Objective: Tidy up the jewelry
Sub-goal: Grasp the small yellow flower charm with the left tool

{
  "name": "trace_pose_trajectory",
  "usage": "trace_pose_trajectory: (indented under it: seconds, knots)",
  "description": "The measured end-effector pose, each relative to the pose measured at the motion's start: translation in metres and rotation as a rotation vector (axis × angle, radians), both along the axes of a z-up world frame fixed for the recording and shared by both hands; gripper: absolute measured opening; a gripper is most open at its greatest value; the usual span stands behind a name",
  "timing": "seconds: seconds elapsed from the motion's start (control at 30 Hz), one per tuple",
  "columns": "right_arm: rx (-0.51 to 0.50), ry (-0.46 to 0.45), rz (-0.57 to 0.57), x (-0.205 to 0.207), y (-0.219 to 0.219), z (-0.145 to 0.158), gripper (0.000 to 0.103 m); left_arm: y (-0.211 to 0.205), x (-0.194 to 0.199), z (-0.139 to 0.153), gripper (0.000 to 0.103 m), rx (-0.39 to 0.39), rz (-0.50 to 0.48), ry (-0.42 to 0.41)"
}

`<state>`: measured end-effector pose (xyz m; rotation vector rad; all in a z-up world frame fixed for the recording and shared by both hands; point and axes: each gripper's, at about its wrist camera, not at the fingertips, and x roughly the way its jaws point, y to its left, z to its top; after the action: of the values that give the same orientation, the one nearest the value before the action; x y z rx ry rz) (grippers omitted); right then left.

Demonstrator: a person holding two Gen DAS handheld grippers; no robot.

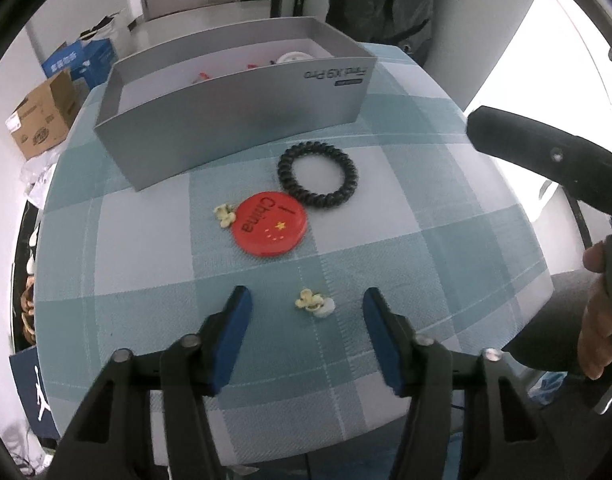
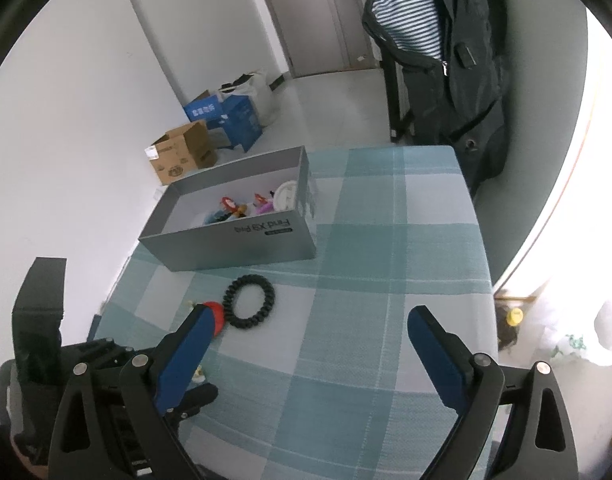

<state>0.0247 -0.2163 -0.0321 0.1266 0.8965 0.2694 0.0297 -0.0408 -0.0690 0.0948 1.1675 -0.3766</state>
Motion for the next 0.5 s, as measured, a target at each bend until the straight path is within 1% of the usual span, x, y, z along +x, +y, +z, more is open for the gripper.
trace_pose_trajectory:
  seconds: [0.03, 0.07, 0.13, 0.17, 0.2, 0.23, 0.3, 0.4, 0.5]
  knots:
    - [-0.002, 0.0, -0.002, 0.0, -0.001, 0.0, 0.098, -0.002, -0.001, 0.001, 0.03, 0.007, -0.012, -0.004]
    - [-0.005, -0.001, -0.004, 0.0, -0.001, 0.0, 0.098, -0.006, -0.002, 0.001, 0.026, 0.02, -0.026, -0.007]
    - [-0.004, -0.004, -0.009, 0.001, -0.002, 0.001, 0.098, -0.009, -0.004, 0.0, 0.026, 0.037, -0.035, -0.014]
    - [-0.002, -0.003, -0.012, 0.001, -0.002, 0.001, 0.098, -0.01, -0.004, 0.0, 0.023, 0.043, -0.036, -0.017]
    - [0.001, 0.0, -0.014, 0.001, -0.002, 0.001, 0.098, -0.01, -0.005, 0.0, 0.015, 0.047, -0.035, -0.018]
    - [-0.001, 0.002, -0.017, 0.001, -0.002, 0.0, 0.098, -0.01, -0.005, 0.0, 0.014, 0.046, -0.034, -0.015]
    - [-0.014, 0.01, -0.022, 0.002, -0.001, 0.0, 0.098, -0.011, -0.005, 0.0, 0.014, 0.014, -0.039, 0.002]
    - [-0.012, 0.009, -0.015, 0.0, 0.0, 0.001, 0.098, -0.013, -0.005, 0.0, 0.013, -0.002, -0.042, 0.004]
    - [-0.011, 0.012, -0.011, -0.003, 0.001, 0.0, 0.098, -0.002, 0.001, 0.003, 0.013, -0.032, -0.023, 0.009]
